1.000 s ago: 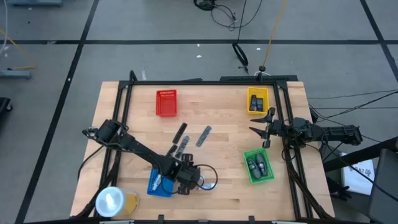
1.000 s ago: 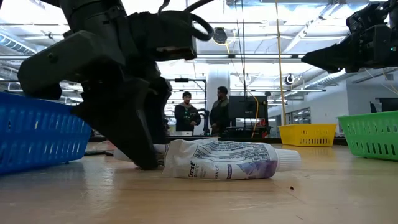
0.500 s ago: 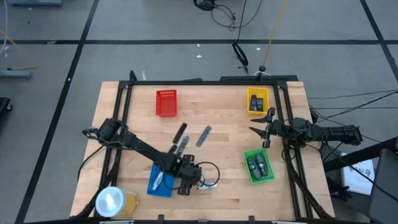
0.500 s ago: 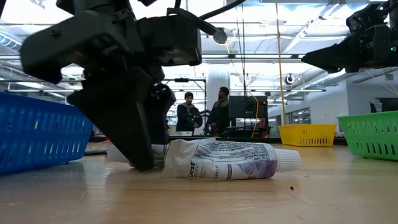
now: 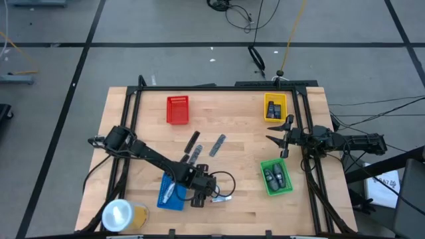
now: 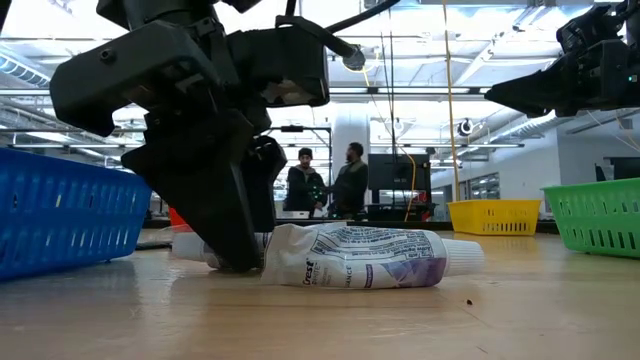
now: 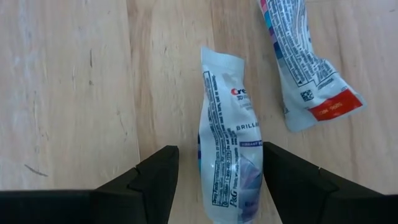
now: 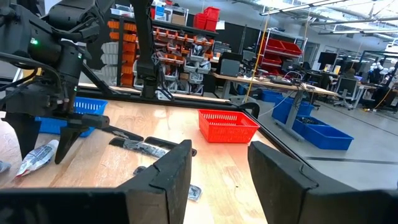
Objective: Pick & Place Travel size toiletries
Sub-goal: Put the left white purple toothpaste into the blue basket
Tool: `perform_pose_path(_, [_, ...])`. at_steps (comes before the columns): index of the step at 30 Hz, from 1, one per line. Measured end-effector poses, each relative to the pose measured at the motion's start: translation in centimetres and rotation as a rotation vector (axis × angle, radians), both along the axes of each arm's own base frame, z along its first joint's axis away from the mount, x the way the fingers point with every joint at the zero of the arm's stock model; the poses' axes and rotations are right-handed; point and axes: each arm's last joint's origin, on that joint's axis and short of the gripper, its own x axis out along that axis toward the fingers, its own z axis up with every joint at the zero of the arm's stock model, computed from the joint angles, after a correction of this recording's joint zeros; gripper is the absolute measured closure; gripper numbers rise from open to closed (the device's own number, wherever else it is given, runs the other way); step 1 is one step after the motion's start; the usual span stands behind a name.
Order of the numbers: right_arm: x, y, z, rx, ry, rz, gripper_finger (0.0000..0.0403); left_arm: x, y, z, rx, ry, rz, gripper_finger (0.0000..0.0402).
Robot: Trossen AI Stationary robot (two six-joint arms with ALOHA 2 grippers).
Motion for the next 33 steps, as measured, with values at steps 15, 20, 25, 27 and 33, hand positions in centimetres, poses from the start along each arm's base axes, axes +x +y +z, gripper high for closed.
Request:
perform_pose_path(15, [0.00, 0.00, 0.00, 0.000, 0.000, 0.000, 0.0252, -0.06, 0.03, -0.03, -0.002, 0.009, 0.013, 0.0172])
perform_pose_path(20, [0.00, 0.00, 0.00, 0.000, 0.000, 0.000, 0.0252, -0.19, 0.09, -0.06, 0.002, 0.024, 0.023, 0.0172])
perform_pose_path(25, [0.00, 0.00, 0.00, 0.000, 0.000, 0.000, 0.0252, -0.23, 0.04, -0.05, 0.004, 0.026, 0.021, 0.0172])
perform_pose_path(27, [0.00, 0.00, 0.00, 0.000, 0.000, 0.000, 0.0252, -0.23, 0.06, -0.05, 0.004, 0.026, 0.021, 0.0172])
perform_pose_path(33, [0.00, 0.00, 0.00, 0.000, 0.000, 0.000, 0.0252, -0.23, 0.06, -0.05, 0.004, 0.026, 0.019, 0.0172])
